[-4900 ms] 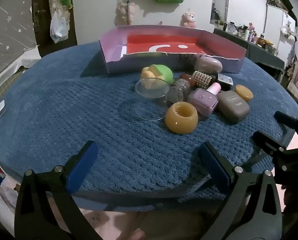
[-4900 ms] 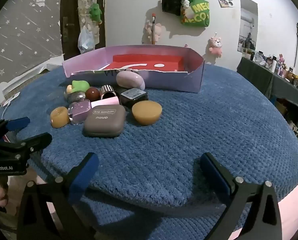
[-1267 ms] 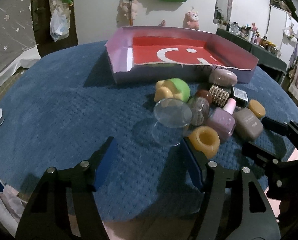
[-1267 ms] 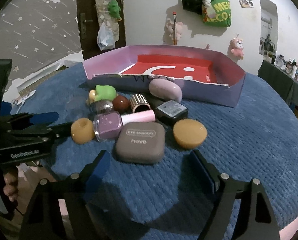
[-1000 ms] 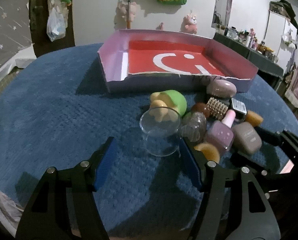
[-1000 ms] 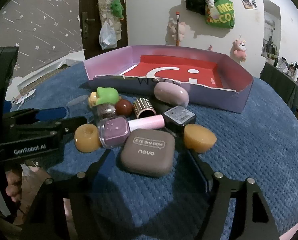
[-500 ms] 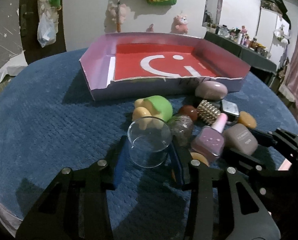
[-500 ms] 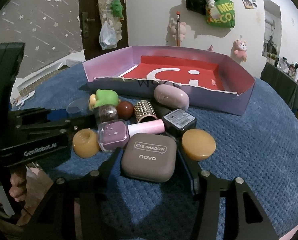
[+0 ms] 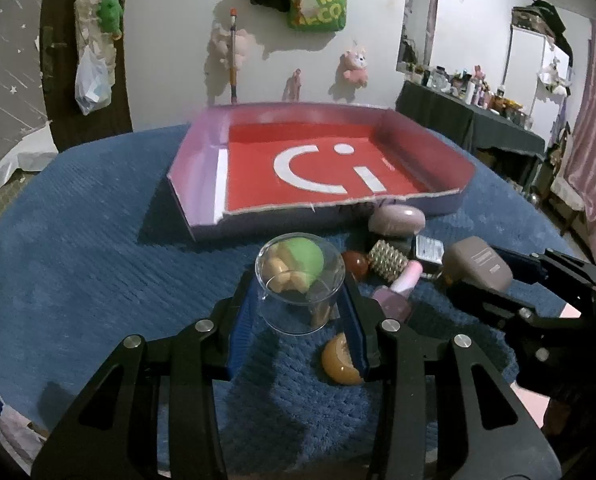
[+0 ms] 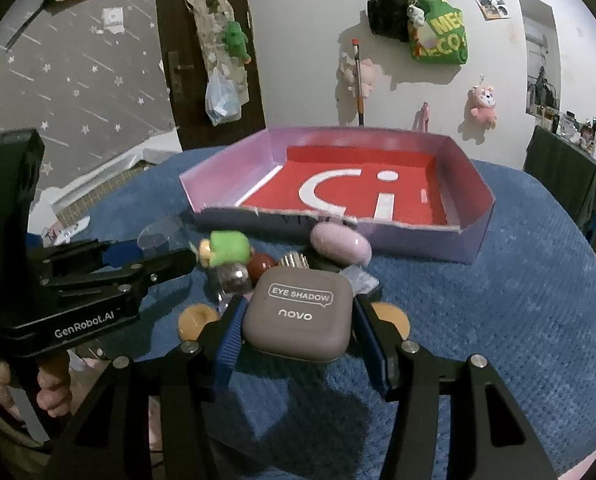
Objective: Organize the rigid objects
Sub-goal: 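Grasp the clear glass cup with the left tool while the right tool grasps the brown eye shadow compact, then carry cup and compact into the red-lined box and open both tools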
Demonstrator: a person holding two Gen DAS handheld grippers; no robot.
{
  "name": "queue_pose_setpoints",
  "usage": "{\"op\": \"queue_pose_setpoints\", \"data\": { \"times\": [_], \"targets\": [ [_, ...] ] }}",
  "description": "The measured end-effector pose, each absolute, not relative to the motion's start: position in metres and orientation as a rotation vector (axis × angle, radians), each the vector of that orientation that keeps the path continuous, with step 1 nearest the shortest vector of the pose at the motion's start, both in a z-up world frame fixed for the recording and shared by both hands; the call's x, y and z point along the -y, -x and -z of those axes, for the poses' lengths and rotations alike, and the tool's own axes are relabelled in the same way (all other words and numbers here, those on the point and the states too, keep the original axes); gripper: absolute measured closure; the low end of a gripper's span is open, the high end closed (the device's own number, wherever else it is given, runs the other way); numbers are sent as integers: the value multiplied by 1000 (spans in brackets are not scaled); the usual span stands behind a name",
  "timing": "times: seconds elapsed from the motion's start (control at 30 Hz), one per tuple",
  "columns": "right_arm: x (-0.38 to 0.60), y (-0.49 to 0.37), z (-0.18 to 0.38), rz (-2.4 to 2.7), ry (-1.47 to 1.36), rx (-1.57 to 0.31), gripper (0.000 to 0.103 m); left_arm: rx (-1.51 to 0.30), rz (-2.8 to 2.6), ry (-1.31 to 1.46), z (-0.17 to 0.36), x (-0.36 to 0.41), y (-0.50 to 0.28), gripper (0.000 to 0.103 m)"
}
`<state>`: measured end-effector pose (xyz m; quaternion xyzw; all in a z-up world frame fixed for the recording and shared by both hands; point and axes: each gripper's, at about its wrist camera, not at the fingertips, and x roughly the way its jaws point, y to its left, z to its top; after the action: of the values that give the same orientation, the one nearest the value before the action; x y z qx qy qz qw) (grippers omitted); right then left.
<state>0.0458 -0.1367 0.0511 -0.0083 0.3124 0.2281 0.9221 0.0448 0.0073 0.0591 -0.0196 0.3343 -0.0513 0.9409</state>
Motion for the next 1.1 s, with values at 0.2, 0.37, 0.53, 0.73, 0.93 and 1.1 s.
{"op": "queue_pose_setpoints", "data": {
  "times": [0.2, 0.37, 0.53, 0.73, 0.93, 1.1],
  "targets": [
    [142, -39, -74, -473, 15, -598, 47, -638, 98, 47, -78, -8, -34, 65],
    [146, -31, -89, -471, 16, -578, 47, -609, 108, 34, -93, -3, -28, 65],
    [149, -32, -109, -471, 18, -558, 47, -594, 129, 51, -110, -1, -34, 65],
    [150, -49, -124, -469, 16, -561, 47, -581, 145, 40, -124, 2, -56, 65],
    [151, -80, -124, -464, 4, -588, 47, -608, 151, 39, -123, 2, -87, 65],
    [153, -107, -120, -463, -16, -618, 47, -637, 146, 41, -117, 2, -113, 65]
  ]
}}
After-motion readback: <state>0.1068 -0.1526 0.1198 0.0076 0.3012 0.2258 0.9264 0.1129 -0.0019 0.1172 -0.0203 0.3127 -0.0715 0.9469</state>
